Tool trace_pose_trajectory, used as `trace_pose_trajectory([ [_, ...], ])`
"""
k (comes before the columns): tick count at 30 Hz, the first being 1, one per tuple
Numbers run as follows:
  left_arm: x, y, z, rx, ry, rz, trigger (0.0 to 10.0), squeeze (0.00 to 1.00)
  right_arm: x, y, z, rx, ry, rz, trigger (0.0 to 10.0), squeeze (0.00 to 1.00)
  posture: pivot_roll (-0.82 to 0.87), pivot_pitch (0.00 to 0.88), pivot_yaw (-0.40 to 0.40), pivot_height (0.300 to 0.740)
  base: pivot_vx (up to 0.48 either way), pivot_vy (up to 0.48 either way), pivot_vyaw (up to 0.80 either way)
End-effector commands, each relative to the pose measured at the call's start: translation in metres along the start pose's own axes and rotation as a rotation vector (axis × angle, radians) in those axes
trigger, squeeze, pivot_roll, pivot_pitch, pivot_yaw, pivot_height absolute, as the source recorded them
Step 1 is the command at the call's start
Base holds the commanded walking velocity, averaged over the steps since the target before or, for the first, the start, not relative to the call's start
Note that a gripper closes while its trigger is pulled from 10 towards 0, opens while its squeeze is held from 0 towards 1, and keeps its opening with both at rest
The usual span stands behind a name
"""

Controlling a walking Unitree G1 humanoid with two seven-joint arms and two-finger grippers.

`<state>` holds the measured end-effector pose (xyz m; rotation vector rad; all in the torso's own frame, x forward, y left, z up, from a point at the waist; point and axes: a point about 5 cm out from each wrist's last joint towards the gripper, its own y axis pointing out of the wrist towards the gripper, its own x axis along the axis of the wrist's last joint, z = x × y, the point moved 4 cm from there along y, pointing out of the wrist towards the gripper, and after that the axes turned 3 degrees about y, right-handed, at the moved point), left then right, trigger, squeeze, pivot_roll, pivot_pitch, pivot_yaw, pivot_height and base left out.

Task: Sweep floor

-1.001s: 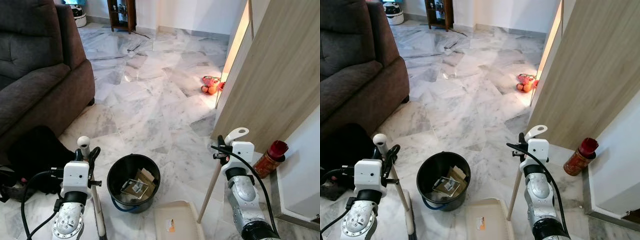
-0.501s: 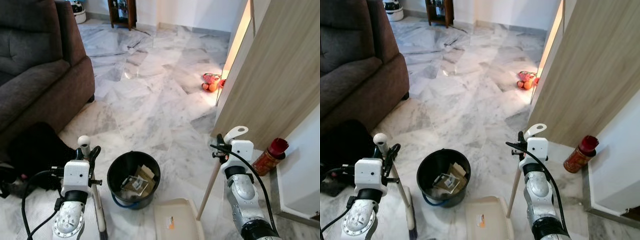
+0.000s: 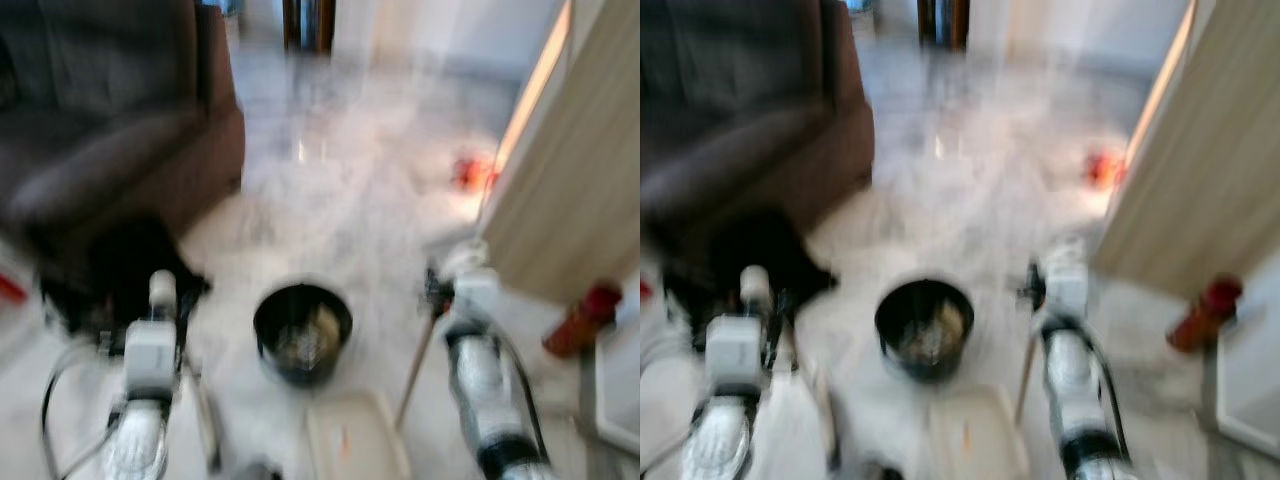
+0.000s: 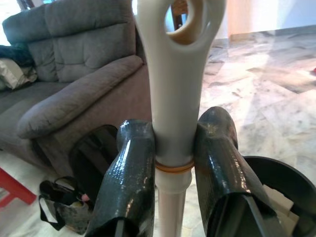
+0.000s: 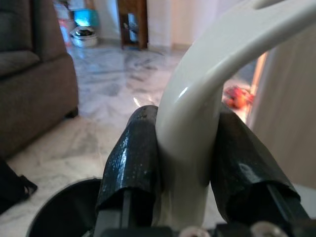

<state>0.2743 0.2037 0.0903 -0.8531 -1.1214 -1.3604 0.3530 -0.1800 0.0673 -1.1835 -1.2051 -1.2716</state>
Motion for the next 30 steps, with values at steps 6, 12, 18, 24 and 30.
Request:
trace_pose_trajectory([
  [6, 0.0086, 0.0026, 0.0018, 0.007, 0.013, -0.042, 10.0, 0.0, 0.0054, 0.0018, -0.0009, 0.001, -0.008, -0.023, 10.0, 0.0, 0.14, 0.069, -0.023, 0.74, -0.083, 0.0, 0.0],
  [12, 0.0083, 0.0037, 0.0009, 0.006, 0.016, -0.043, 10.0, 0.0, 0.0055, 0.0026, -0.0014, -0.002, -0.006, -0.022, 10.0, 0.0, 0.14, 0.056, -0.025, 0.74, 0.0, 0.0, 0.0],
  [18, 0.0086, 0.005, 0.0, 0.004, 0.015, -0.046, 10.0, 0.0, 0.0054, 0.0044, -0.0028, -0.009, 0.006, -0.015, 10.0, 0.0, 0.14, 0.043, -0.024, 0.74, 0.0, 0.0, 0.0],
  [24, 0.0096, 0.0066, -0.0002, 0.001, 0.013, -0.052, 10.0, 0.0, 0.0031, 0.0056, -0.0031, -0.015, 0.018, 0.004, 10.0, 0.0, 0.14, 0.033, -0.023, 0.74, 0.0, 0.0, -0.53],
  [30, 0.0095, 0.0071, -0.0006, 0.0, 0.012, -0.053, 10.0, 0.0, 0.0033, 0.006, -0.0048, -0.019, 0.007, 0.004, 10.0, 0.0, 0.14, 0.033, -0.025, 0.74, 0.0, 0.0, -0.8],
])
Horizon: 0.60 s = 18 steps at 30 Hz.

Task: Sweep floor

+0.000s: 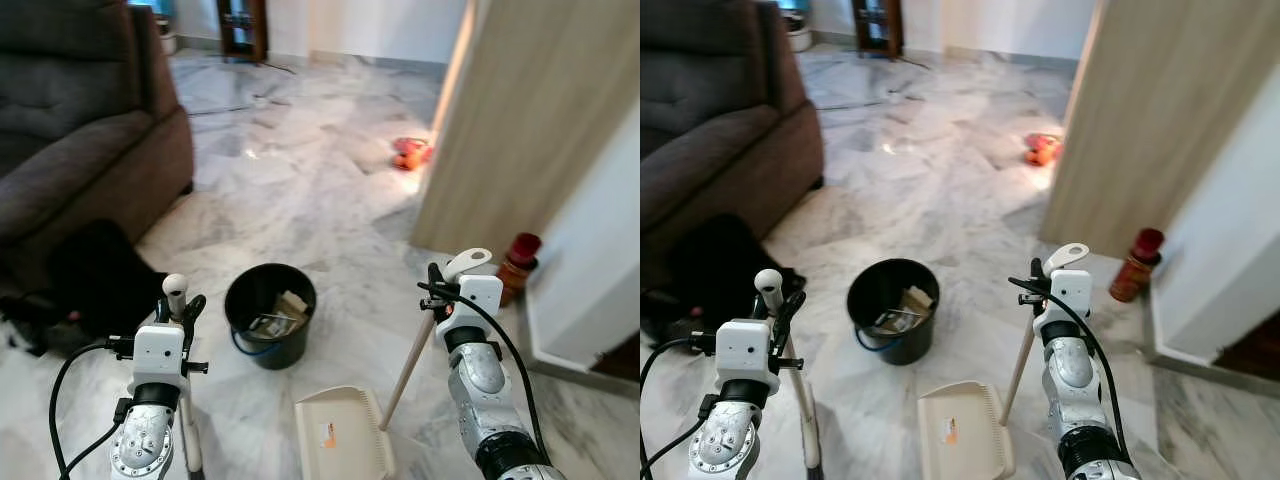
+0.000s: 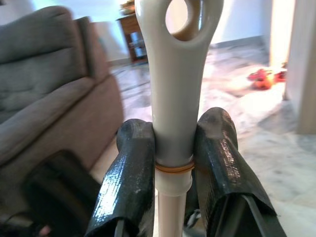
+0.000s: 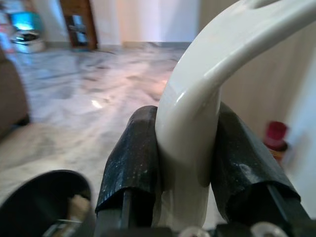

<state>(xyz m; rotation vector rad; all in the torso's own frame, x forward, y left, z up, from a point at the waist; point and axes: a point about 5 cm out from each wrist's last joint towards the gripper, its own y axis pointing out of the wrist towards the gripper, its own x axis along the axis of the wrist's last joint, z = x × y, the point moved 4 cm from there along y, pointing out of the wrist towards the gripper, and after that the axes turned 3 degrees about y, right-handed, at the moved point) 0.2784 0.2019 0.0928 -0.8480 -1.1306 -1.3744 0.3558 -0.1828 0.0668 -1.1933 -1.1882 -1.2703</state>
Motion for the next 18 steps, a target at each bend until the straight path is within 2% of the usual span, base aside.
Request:
trace_pose_trajectory([
  [1, 0.0069, 0.003, 0.001, 0.002, 0.014, -0.037, 10.0, 0.0, 0.0038, 0.0032, -0.0024, -0.011, 0.004, -0.008, 10.0, 0.0, 0.14, 0.033, -0.025, 0.74, 0.0, 0.0, -0.8],
  [18, 0.0074, 0.0039, -0.001, 0.006, 0.005, -0.038, 10.0, 0.0, 0.0039, 0.005, -0.0048, -0.018, -0.009, 0.0, 10.0, 0.0, 0.14, 0.048, -0.039, 0.74, 0.0, 0.0, -0.79],
])
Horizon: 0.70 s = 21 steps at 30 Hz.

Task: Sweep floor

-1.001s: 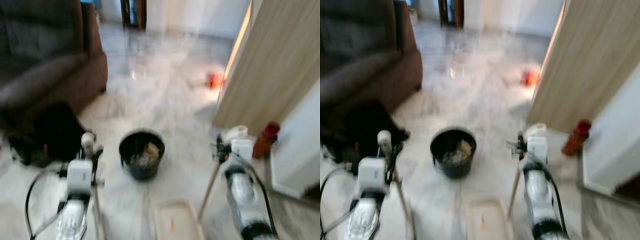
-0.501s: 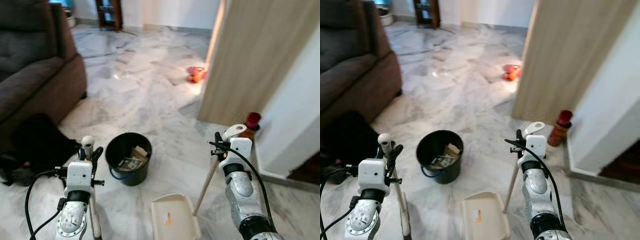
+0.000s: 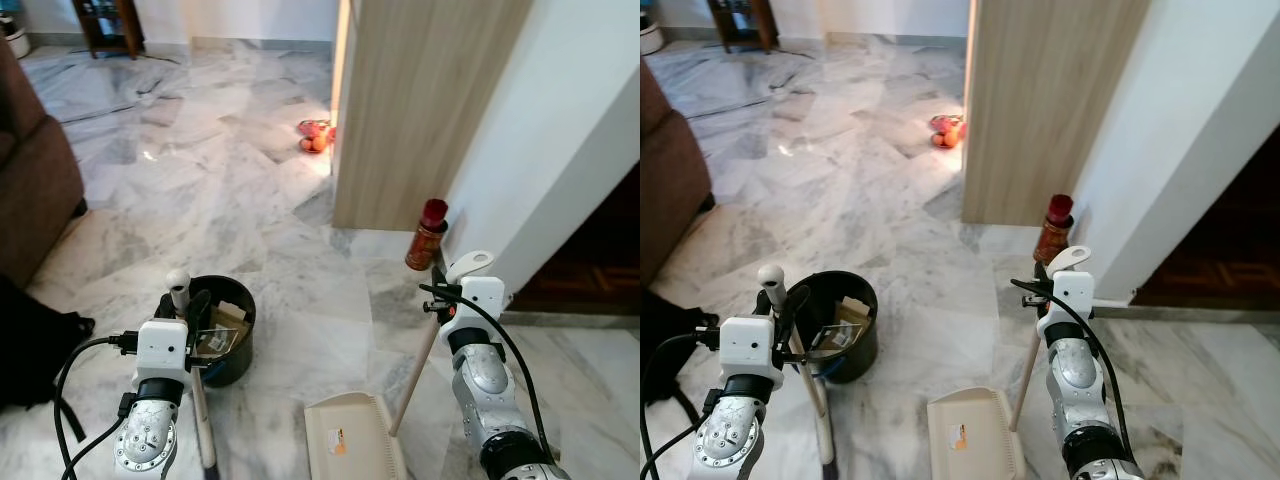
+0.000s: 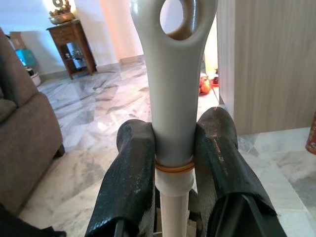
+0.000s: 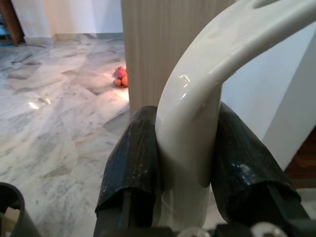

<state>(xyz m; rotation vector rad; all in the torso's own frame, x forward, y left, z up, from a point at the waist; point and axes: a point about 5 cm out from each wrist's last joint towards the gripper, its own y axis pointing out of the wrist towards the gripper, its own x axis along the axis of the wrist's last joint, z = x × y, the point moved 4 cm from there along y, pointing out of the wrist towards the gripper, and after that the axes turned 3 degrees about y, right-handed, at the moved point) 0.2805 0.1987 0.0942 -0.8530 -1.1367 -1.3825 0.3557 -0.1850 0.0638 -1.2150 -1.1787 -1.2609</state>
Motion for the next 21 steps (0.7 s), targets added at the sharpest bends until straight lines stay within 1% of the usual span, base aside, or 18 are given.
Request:
trace_pose_trajectory([
  [1, 0.0054, 0.0018, 0.0016, 0.015, 0.009, -0.03, 10.0, 0.0, 0.0072, 0.0053, -0.0035, -0.008, -0.004, -0.016, 10.0, 0.0, 0.14, 0.048, -0.04, 0.74, 0.0, 0.0, -0.79],
  [6, 0.0052, 0.0011, 0.0004, 0.017, 0.001, -0.029, 10.0, 0.0, 0.0088, 0.0062, -0.0067, -0.013, -0.011, -0.018, 10.0, 0.0, 0.13, 0.058, -0.042, 0.74, 0.0, 0.0, -0.79],
  [10, 0.0054, 0.0011, 0.0004, 0.017, -0.002, -0.03, 10.0, 0.0, 0.0094, 0.0066, -0.006, -0.013, -0.011, -0.02, 10.0, 0.0, 0.13, 0.061, -0.041, 0.74, 0.0, 0.0, -0.79],
  [15, 0.0041, 0.0017, 0.0017, 0.021, 0.01, -0.021, 10.0, 0.0, 0.0097, 0.0072, -0.0047, -0.012, -0.007, -0.021, 10.0, 0.0, 0.13, 0.062, -0.038, 0.74, 0.0, 0.0, -0.79],
  [16, 0.0042, 0.0021, 0.0025, 0.022, 0.023, -0.021, 10.0, 0.0, 0.0099, 0.0073, -0.0045, -0.013, -0.007, -0.022, 10.0, 0.0, 0.13, 0.064, -0.036, 0.74, 0.0, 0.0, -0.79],
  [21, 0.0035, 0.0018, 0.0027, 0.019, 0.022, -0.02, 10.0, 0.0, 0.0092, 0.0065, -0.0068, -0.02, -0.007, -0.02, 10.0, 0.0, 0.13, 0.066, -0.032, 0.74, 0.0, -0.295, -0.79],
])
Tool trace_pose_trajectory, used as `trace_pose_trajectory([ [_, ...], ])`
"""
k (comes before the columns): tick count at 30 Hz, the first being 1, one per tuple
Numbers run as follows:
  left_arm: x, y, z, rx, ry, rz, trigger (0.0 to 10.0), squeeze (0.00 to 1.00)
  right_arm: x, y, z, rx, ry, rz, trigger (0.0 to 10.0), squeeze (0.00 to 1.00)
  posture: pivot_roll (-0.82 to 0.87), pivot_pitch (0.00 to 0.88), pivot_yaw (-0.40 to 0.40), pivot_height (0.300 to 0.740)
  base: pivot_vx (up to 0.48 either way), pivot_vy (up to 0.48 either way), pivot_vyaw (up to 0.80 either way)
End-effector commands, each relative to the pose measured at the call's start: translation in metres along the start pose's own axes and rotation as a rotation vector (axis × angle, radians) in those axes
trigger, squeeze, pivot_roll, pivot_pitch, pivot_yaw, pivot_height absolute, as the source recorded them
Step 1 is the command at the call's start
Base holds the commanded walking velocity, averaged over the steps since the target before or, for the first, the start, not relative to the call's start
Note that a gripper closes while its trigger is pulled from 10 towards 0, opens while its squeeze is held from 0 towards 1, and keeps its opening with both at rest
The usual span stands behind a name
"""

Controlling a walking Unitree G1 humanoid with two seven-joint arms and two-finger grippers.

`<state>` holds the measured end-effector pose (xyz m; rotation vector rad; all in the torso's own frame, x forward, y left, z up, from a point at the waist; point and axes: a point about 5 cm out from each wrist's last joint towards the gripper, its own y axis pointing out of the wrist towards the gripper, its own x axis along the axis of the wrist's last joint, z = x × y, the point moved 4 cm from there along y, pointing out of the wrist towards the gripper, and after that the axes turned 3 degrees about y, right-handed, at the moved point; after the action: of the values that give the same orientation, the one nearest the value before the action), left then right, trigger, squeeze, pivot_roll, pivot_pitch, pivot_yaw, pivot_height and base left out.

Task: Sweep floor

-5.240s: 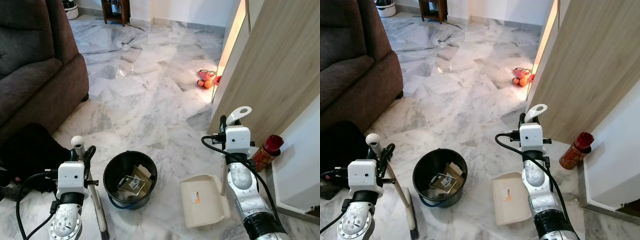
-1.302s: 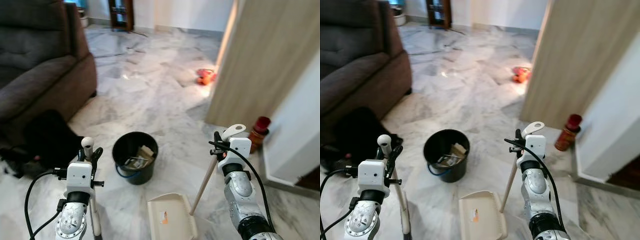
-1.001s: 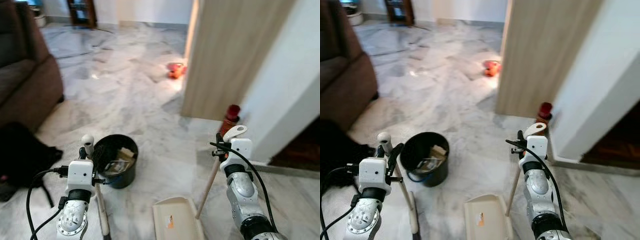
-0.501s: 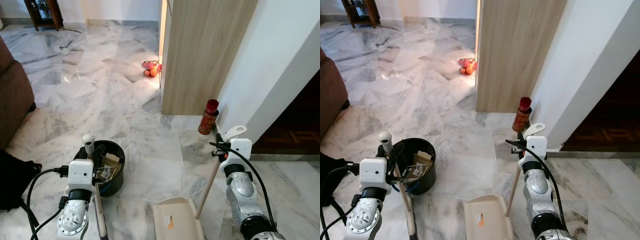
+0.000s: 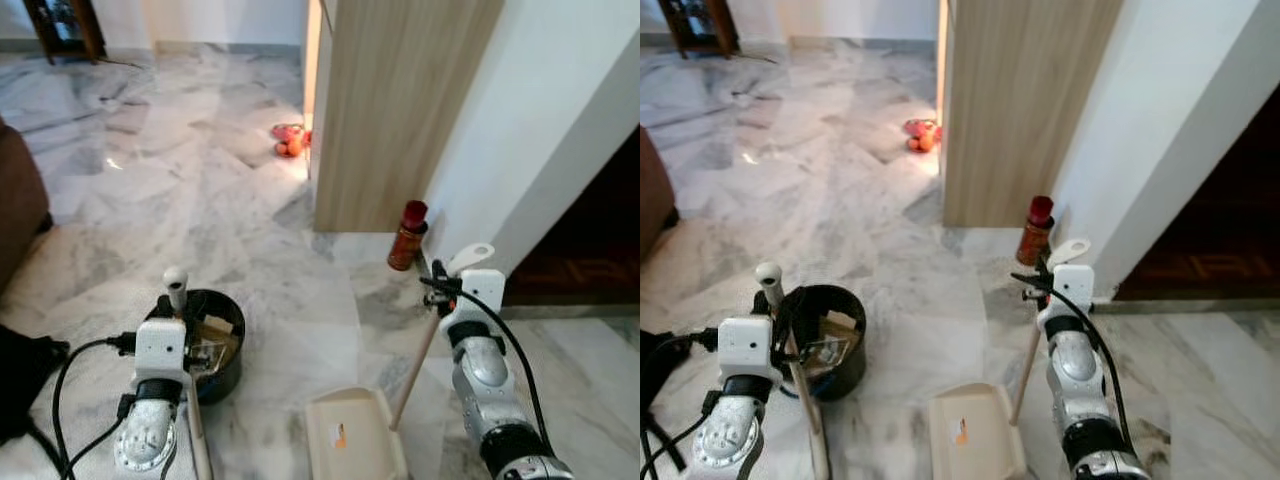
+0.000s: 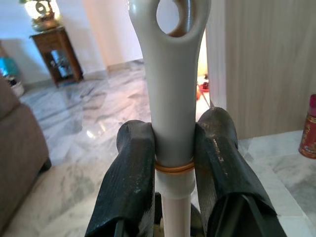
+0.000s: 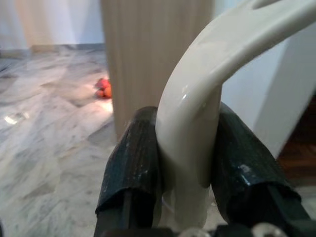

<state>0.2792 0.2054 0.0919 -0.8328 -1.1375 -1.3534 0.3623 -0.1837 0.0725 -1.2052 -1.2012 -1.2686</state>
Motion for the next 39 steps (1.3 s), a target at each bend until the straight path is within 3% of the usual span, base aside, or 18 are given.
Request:
trace_pose_trajectory([
  [1, 0.008, 0.003, -0.003, -0.008, 0.009, -0.035, 10.0, 0.0, 0.0, 0.0, -0.009, -0.028, -0.001, 0.001, 10.0, 0.0, 0.13, 0.066, -0.032, 0.74, 0.0, -0.307, -0.79],
  [6, 0.008, 0.002, -0.005, -0.021, -0.01, -0.04, 10.0, 0.0, -0.001, -0.001, -0.008, -0.024, 0.006, 0.001, 10.0, 0.0, 0.13, 0.065, -0.03, 0.74, 0.0, 0.0, -0.78],
  [28, 0.008, 0.003, -0.009, -0.031, -0.009, -0.037, 10.0, 0.0, 0.001, -0.001, -0.005, -0.012, 0.004, -0.018, 10.0, 0.0, 0.14, 0.047, -0.036, 0.74, 0.0, 0.0, 0.0],
  [39, 0.006, 0.009, -0.005, -0.054, -0.028, -0.023, 10.0, 0.0, -0.006, -0.004, 0.002, -0.027, 0.04, 0.005, 10.0, 0.0, 0.14, 0.02, 0.006, 0.74, 0.0, 0.0, -0.21],
])
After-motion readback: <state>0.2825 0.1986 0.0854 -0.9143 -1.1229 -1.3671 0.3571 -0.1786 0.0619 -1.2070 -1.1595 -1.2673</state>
